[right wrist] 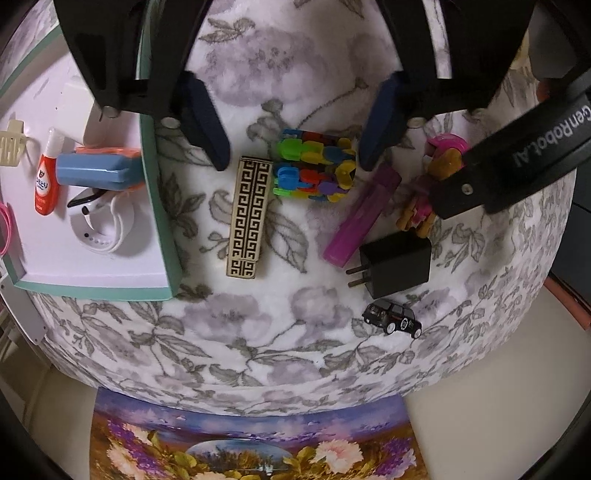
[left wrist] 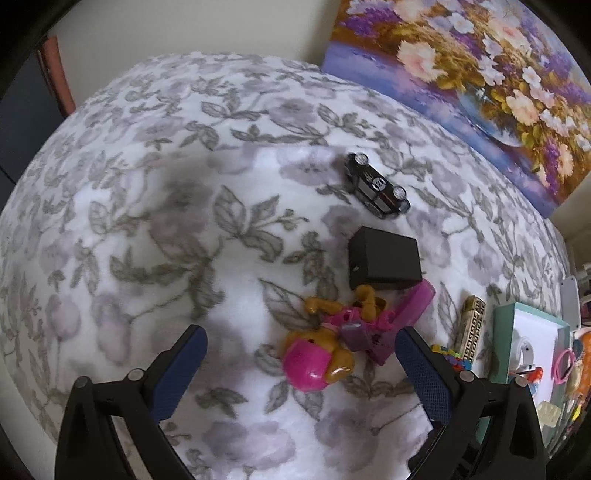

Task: Organize rigid objects
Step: 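Grasp the rainbow block toy with the right tool while the left tool grasps the pink doll figure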

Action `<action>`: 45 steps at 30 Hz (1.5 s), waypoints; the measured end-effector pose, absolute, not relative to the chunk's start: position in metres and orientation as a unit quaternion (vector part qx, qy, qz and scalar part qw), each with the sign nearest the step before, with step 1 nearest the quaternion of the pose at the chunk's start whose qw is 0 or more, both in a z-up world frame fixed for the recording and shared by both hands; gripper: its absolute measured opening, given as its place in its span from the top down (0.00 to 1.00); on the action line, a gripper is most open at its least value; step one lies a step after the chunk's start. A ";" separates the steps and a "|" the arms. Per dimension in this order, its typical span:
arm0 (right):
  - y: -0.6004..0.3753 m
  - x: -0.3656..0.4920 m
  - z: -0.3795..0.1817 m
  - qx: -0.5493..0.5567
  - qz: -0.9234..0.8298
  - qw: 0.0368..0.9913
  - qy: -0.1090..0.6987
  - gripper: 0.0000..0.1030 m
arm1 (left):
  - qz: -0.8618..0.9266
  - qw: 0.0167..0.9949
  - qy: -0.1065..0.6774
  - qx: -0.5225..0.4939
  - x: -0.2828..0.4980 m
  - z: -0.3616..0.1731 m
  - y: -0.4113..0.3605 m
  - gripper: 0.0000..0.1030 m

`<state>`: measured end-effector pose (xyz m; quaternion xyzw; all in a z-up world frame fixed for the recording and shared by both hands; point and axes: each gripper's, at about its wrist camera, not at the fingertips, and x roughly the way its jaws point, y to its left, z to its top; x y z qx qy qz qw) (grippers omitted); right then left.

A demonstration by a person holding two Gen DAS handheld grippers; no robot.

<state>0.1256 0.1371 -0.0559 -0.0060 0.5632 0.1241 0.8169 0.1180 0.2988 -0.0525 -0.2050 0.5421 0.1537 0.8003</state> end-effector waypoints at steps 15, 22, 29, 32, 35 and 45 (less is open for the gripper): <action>0.140 0.136 -0.065 -0.010 0.114 0.816 0.567 0.38 | 0.125 0.787 0.560 -0.227 0.127 -0.077 0.294 0.29; 0.142 0.136 -0.064 -0.016 0.114 0.817 0.565 0.40 | 0.122 0.791 0.557 -0.221 0.129 -0.075 0.295 0.40; 0.139 0.133 -0.053 -0.018 0.122 0.822 0.556 0.48 | 0.115 0.802 0.544 -0.217 0.127 -0.059 0.293 0.40; 0.138 0.132 -0.048 -0.017 0.126 0.824 0.552 0.55 | 0.113 0.808 0.538 -0.214 0.128 -0.051 0.290 0.40; 0.135 0.130 -0.041 -0.015 0.136 0.827 0.546 0.72 | 0.114 0.812 0.532 -0.213 0.128 -0.044 0.288 0.40; 0.126 0.135 -0.042 0.013 0.160 0.818 0.553 0.74 | 0.130 0.803 0.532 -0.235 0.119 -0.040 0.297 0.40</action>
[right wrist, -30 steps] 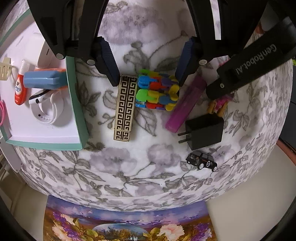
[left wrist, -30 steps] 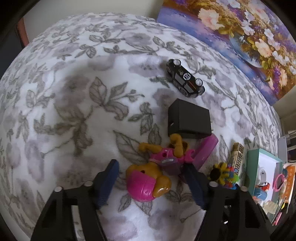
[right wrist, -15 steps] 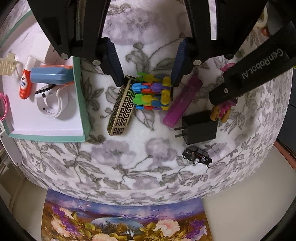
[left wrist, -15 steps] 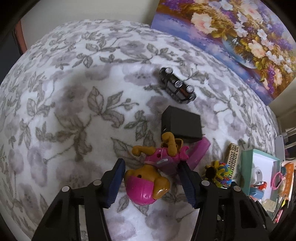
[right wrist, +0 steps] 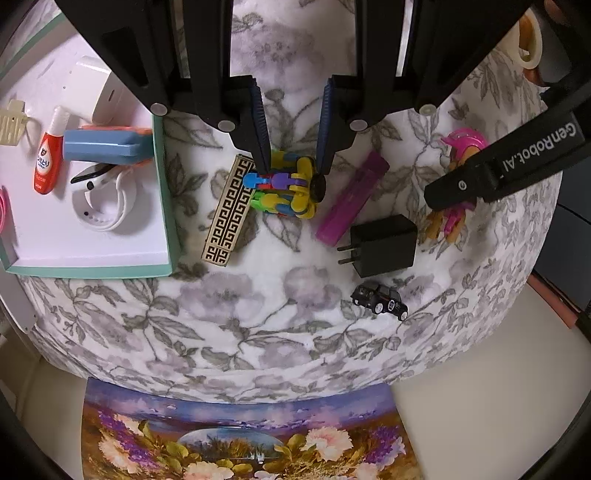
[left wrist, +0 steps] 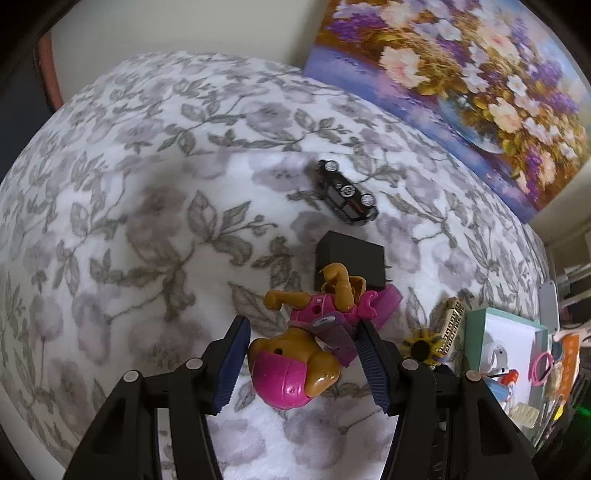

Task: Organize rigid objects
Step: 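Grasp the rainbow block toy with the right tool while the left tool grasps the pink doll figure, then lift the rainbow toy and the doll figure off the bed with both tools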

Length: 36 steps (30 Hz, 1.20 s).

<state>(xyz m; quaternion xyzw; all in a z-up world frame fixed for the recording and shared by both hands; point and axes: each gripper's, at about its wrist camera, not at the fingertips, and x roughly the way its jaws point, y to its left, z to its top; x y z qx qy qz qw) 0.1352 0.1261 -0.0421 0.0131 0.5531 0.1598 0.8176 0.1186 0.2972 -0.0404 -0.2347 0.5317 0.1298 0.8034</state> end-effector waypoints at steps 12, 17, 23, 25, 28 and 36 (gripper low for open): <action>0.117 0.143 -0.041 0.018 0.150 0.820 0.552 0.51 | 0.129 0.773 0.550 -0.288 0.112 -0.062 0.312 0.40; 0.118 0.144 -0.040 0.018 0.146 0.821 0.552 0.48 | 0.127 0.771 0.548 -0.298 0.110 -0.062 0.315 0.40; 0.131 0.145 -0.041 0.008 0.152 0.821 0.550 0.48 | 0.124 0.767 0.547 -0.312 0.109 -0.064 0.319 0.40; 0.138 0.146 -0.041 0.004 0.156 0.821 0.549 0.48 | 0.126 0.767 0.546 -0.313 0.109 -0.063 0.320 0.40; 0.149 0.146 -0.041 -0.011 0.164 0.822 0.545 0.48 | 0.128 0.767 0.545 -0.314 0.108 -0.063 0.323 0.40; 0.160 0.153 -0.060 -0.051 0.139 0.821 0.551 0.48 | 0.130 0.763 0.545 -0.323 0.107 -0.067 0.329 0.40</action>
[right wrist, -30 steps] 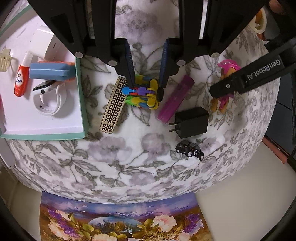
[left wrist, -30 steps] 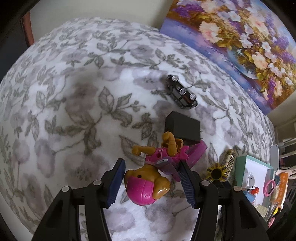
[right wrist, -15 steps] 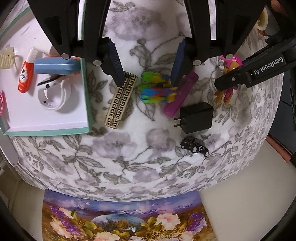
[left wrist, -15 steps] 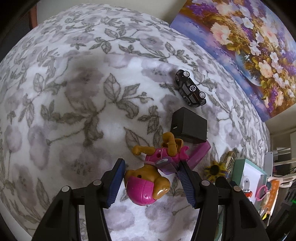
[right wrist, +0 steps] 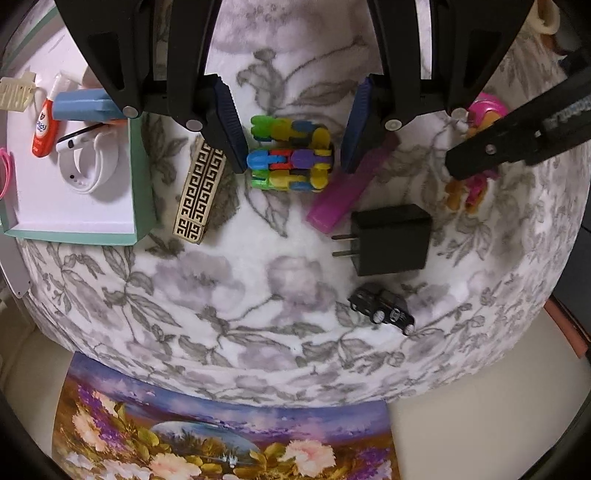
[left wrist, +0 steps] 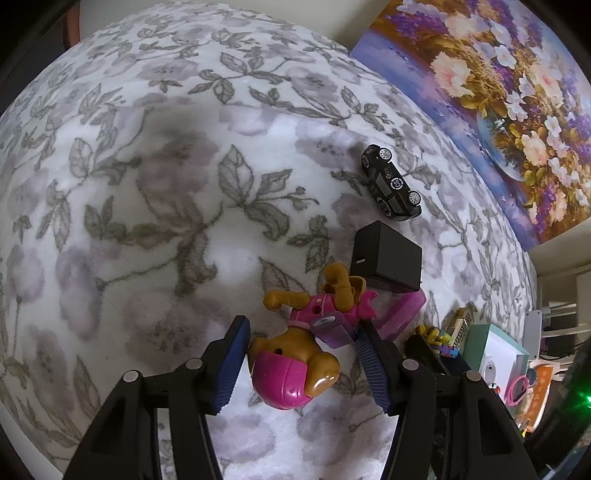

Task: Organize rigid objects
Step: 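Lift the rainbow toy and the doll figure off the bed with both tools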

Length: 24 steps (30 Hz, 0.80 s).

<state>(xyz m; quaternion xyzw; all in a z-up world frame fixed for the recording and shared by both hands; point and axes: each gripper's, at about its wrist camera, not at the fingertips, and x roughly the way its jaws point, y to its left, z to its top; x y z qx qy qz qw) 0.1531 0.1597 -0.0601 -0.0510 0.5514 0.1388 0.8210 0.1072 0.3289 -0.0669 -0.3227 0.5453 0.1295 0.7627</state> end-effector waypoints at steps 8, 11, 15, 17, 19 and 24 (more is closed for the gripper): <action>0.165 0.159 -0.071 -0.068 0.125 0.821 0.552 0.48 | 0.130 0.759 0.550 -0.324 0.108 -0.073 0.329 0.40; 0.165 0.160 -0.072 -0.066 0.124 0.820 0.555 0.49 | 0.133 0.757 0.552 -0.325 0.109 -0.076 0.329 0.40; 0.162 0.163 -0.072 -0.060 0.121 0.814 0.565 0.54 | 0.136 0.758 0.551 -0.322 0.109 -0.076 0.330 0.40; 0.161 0.164 -0.069 -0.056 0.123 0.811 0.569 0.56 | 0.140 0.761 0.547 -0.319 0.110 -0.073 0.329 0.40; 0.160 0.164 -0.067 -0.056 0.121 0.810 0.571 0.56 | 0.144 0.765 0.543 -0.315 0.110 -0.070 0.329 0.40; 0.149 0.166 -0.062 -0.029 0.126 0.801 0.585 0.56 | 0.150 0.771 0.537 -0.308 0.113 -0.063 0.326 0.40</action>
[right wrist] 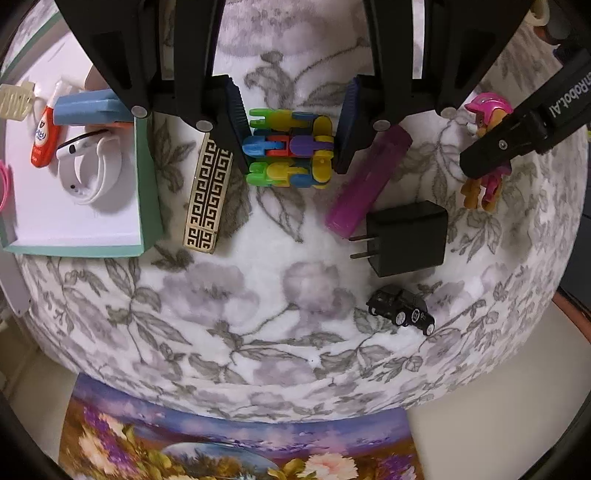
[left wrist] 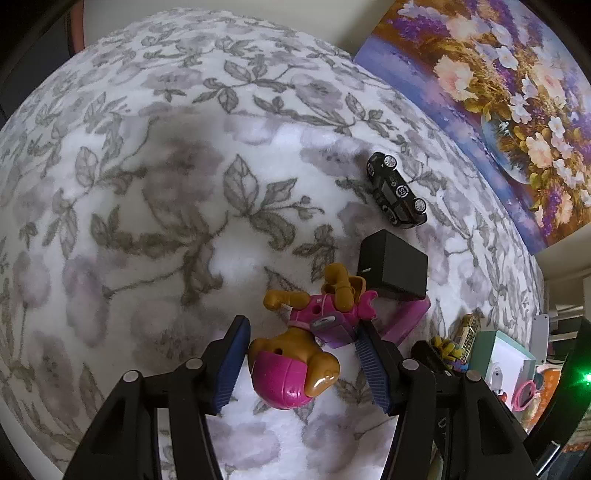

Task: Organize rigid objects
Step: 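Lift the rainbow toy and the doll figure off the bed with both tools, then carry both toys into the teal tray and open both tools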

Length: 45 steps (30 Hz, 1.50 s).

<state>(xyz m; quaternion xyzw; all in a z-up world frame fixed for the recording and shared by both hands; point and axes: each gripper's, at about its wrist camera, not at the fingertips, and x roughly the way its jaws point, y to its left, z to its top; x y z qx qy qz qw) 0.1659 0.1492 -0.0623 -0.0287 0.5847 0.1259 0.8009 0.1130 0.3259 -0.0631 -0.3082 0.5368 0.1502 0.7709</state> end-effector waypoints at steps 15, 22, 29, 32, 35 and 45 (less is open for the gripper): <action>0.067 0.187 0.009 0.048 0.098 0.829 0.548 0.56 | 0.135 0.822 0.479 -0.278 0.122 0.002 0.295 0.40; -0.005 0.202 0.000 0.063 0.024 0.824 0.562 0.56 | 0.093 0.843 0.476 -0.233 0.139 0.024 0.237 0.40; -0.088 0.203 -0.010 0.094 -0.053 0.814 0.570 0.56 | 0.033 0.849 0.494 -0.186 0.158 0.024 0.161 0.40; -0.116 0.201 -0.010 0.112 -0.071 0.812 0.568 0.56 | 0.010 0.850 0.500 -0.164 0.162 0.023 0.131 0.40; -0.136 0.198 -0.011 0.123 -0.082 0.811 0.566 0.56 | -0.011 0.852 0.505 -0.134 0.167 0.021 0.097 0.40; -0.153 0.198 -0.015 0.140 -0.083 0.807 0.568 0.56 | -0.044 0.850 0.521 -0.070 0.177 0.001 0.031 0.40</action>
